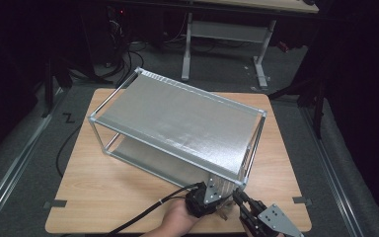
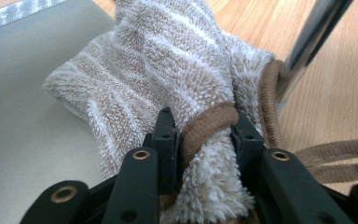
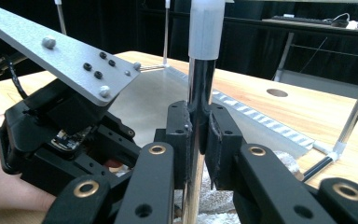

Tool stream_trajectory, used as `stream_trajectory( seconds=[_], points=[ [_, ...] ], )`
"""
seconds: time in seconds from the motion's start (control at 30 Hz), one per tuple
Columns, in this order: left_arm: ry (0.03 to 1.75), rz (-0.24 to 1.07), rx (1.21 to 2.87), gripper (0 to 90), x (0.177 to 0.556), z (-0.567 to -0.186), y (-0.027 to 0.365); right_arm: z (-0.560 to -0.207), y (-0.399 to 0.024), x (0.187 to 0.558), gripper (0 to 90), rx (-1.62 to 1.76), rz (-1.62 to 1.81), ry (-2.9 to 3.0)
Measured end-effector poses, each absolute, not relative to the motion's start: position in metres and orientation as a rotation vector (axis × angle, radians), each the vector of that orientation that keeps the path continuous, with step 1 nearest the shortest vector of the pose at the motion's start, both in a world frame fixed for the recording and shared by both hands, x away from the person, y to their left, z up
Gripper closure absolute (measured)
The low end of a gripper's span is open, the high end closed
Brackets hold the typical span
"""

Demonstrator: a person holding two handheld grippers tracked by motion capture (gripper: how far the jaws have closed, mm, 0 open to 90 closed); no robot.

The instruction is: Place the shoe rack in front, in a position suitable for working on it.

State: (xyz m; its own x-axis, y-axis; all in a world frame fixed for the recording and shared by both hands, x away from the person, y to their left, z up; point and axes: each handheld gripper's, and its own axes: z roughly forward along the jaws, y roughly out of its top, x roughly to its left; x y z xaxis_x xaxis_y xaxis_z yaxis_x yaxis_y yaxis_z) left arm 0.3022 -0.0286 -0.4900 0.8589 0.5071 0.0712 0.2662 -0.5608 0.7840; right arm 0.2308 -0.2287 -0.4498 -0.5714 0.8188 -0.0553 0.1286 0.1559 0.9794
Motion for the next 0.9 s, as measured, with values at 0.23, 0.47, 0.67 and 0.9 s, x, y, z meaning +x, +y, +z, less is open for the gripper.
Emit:
stream_trajectory(
  seconds=[0.23, 0.47, 0.67, 0.9],
  points=[
    [0.588, 0.404, 2.174, 69.0, 0.307, -0.493, -0.001, -0.45, -0.229, 0.231, 81.1, 0.897, 1.458, 1.829],
    [0.687, 0.442, 2.164, 69.1, 0.323, -0.493, 0.035, -0.45, -0.228, 0.231, 81.1, 0.908, 1.452, 1.827],
    [0.797, 0.495, 2.13, 69.2, 0.341, -0.493, 0.069, -0.45, -0.229, 0.232, 81.2, 0.913, 1.444, 1.818],
    [0.942, 0.514, 1.841, 69.3, 0.337, -0.493, 0.098, -0.45, -0.234, 0.233, 81.2, 0.938, 1.439, 1.801]
  ],
)
